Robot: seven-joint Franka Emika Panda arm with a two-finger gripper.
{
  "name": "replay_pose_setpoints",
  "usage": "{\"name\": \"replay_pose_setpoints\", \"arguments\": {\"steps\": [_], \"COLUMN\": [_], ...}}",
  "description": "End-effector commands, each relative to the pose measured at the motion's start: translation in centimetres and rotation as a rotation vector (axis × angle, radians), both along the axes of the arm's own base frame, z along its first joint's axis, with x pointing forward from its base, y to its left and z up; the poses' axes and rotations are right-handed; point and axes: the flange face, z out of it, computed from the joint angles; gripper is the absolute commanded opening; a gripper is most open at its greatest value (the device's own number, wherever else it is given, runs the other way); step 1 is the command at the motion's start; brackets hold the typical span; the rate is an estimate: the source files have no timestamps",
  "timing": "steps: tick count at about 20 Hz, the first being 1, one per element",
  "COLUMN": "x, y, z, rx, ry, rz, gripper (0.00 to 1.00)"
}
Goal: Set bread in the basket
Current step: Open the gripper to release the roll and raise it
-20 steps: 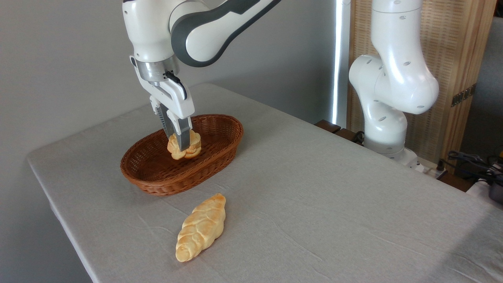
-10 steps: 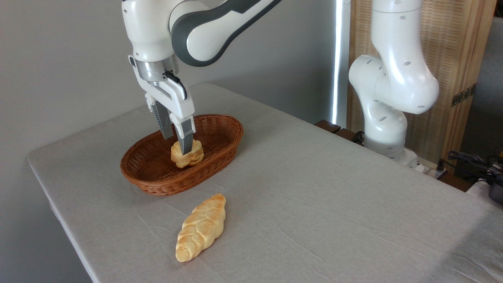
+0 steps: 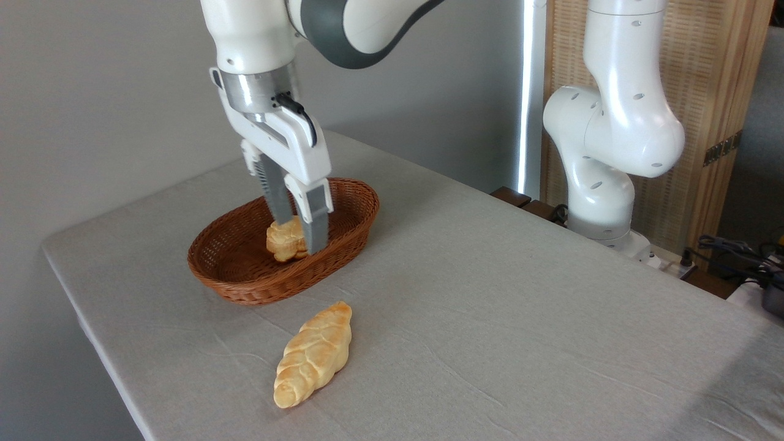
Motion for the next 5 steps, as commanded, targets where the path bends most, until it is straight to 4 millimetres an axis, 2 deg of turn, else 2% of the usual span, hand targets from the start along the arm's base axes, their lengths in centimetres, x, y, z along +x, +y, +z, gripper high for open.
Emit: {"name": "replay_pose_setpoints", "arguments": {"steps": [1,3,5], "x": [0.0,0.0,0.4], "y": [3.1,3.6,4.9], "z": [1.6,2.0,3.3], "rx": [-0.001,-0.003,-0.014], "ry": [0.012,0.013,-0.006], "rz": [-0.037,-0.029,0.001], "gripper": [1.0,1.0,1.0]}}
